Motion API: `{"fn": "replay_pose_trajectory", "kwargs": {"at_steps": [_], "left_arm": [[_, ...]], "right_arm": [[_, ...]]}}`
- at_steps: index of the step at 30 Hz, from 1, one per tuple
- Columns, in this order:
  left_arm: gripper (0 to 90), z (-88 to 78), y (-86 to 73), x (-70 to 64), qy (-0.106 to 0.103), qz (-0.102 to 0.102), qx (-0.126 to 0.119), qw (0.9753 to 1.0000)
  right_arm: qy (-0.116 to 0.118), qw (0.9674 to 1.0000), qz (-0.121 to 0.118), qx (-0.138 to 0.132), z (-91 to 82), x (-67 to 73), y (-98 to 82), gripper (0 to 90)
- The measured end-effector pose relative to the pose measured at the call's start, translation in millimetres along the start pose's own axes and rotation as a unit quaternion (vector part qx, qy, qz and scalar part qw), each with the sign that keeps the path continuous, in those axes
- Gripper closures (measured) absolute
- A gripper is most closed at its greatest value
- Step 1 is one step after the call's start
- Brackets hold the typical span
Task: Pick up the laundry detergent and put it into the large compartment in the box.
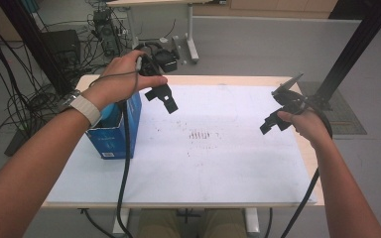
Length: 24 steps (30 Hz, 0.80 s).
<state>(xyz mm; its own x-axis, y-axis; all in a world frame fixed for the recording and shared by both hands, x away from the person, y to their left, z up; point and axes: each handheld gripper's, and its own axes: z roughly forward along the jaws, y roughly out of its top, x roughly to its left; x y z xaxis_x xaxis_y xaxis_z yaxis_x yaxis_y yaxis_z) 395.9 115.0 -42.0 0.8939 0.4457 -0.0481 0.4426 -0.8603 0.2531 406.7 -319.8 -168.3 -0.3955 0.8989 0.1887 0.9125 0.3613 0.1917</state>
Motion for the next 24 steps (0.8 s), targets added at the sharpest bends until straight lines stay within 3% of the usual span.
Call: {"fn": "replay_pose_trajectory", "kwargs": {"at_steps": [6, 7, 15, 24], "left_arm": [[5.9, 8.4, 11.0, -7.9, 0.004, 0.032, 0.016, 0.9994], [5.9, 11.1, 9.9, -9.8, 0.004, 0.027, 0.011, 0.9996], [5.8, 27.7, 17.5, -18.5, 0.004, 0.053, 0.022, 0.9983], [5.8, 40.6, 19.5, -20.8, -0.002, 0.065, 0.024, 0.9976]], "right_arm": [[-0.002, 1.0000, 0.003, -0.004, -4.3, -2.0, -3.8, 7.7], [-0.003, 1.0000, 0.004, -0.005, -4.5, -1.7, -4.3, 7.7], [-0.001, 1.0000, 0.002, -0.004, -2.6, -0.4, -4.6, 7.6], [-0.001, 1.0000, -0.004, -0.004, -3.2, 2.2, -1.4, 7.7]]}}
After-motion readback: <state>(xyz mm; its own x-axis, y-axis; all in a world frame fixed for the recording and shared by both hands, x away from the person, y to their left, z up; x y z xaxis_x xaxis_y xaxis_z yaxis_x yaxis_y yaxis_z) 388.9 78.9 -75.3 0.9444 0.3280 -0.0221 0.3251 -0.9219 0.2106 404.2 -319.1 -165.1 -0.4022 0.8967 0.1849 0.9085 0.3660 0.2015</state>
